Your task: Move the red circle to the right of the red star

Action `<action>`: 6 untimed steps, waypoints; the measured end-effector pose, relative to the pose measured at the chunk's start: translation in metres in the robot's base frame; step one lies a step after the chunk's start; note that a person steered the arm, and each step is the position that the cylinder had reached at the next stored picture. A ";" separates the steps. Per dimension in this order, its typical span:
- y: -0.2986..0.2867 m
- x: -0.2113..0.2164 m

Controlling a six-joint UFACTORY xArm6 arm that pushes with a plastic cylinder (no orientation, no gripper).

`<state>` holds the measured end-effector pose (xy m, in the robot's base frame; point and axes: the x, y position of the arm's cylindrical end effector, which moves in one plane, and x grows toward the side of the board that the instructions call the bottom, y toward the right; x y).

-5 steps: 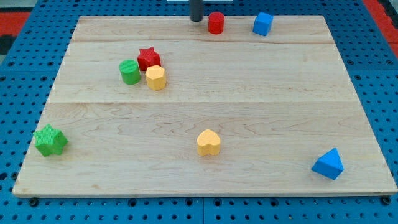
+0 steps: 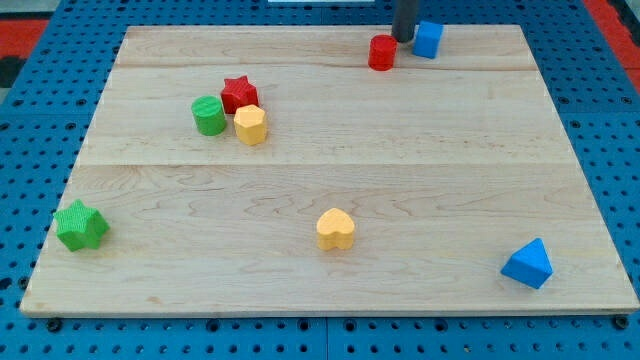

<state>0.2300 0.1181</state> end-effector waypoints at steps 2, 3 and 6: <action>-0.125 0.018; -0.155 0.025; -0.174 0.069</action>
